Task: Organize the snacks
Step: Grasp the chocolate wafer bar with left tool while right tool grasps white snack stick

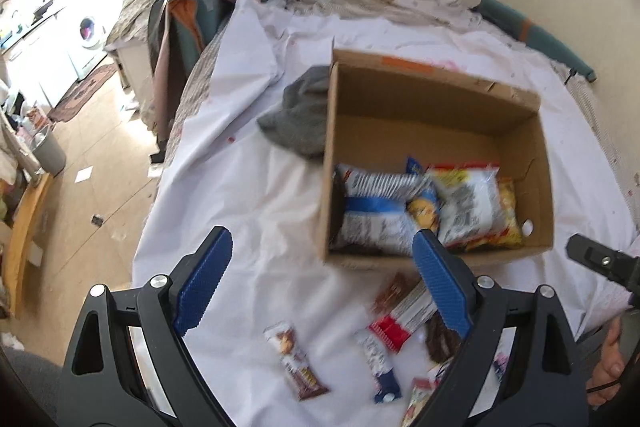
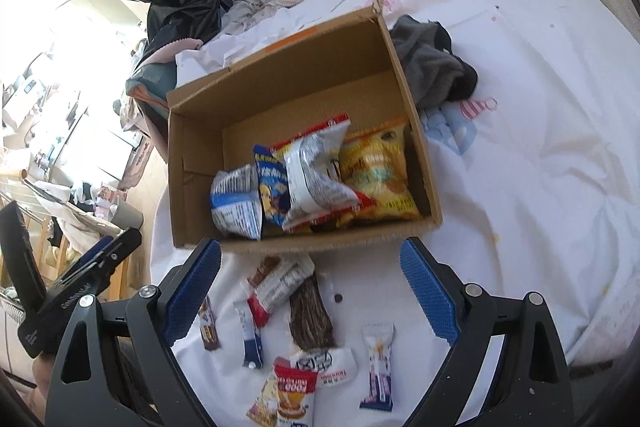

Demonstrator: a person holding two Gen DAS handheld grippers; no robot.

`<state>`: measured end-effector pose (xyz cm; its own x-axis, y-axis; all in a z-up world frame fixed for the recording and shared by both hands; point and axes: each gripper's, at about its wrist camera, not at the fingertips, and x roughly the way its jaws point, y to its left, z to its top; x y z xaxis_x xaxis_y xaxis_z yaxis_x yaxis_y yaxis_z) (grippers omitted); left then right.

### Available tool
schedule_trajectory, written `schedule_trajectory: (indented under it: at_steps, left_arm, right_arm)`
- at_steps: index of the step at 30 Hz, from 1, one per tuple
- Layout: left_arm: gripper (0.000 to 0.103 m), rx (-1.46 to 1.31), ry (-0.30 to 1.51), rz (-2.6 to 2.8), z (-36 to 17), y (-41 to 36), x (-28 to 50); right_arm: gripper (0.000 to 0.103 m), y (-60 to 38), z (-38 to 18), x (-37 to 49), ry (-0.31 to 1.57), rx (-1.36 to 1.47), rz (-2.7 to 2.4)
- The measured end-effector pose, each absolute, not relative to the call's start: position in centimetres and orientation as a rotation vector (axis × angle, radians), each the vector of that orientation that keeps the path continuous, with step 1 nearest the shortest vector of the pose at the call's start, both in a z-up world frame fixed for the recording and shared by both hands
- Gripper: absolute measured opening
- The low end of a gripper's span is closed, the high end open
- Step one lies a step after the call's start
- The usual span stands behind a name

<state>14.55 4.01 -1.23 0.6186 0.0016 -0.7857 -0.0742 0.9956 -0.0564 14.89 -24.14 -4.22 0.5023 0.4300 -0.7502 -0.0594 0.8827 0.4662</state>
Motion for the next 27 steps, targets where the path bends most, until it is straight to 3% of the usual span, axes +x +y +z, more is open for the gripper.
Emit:
schedule_trajectory:
  at_steps: [8,15,18,20,22,27]
  left_arm:
    - [0.09,-0.081,1.008,0.103,-3.6,5.0,12.5]
    - [0.089,-0.262,1.228,0.159,-8.6,7.2,11.6]
    - [0.077,-0.318,1.3,0.178,-10.6,7.6,11.7]
    - [0.076,-0.296,1.33,0.193,-11.5,7.2,12.0]
    - [0.075,-0.27,1.351,0.21,-12.2,6.9,12.1]
    - [0.05,-0.251,1.419,0.187,-13.9,5.7,12.5]
  right_arm:
    - [0.093,-24.9,-5.9,12.2,1.07,0.469,0.29]
    - [0.093,-25.4,-8.8,11.3,1.2,0.516,0.246]
    - [0.092,-25.4,-10.6,11.3,1.288,0.491,0.205]
    - [0.067,-25.4,-12.0,11.4,1.352,0.474,0.197]
    - [0.061,-25.0,-13.2,11.5,1.413,0.443,0.186]
    - [0.046,-23.5,-15.1,11.7,1.496,0.351,0.183]
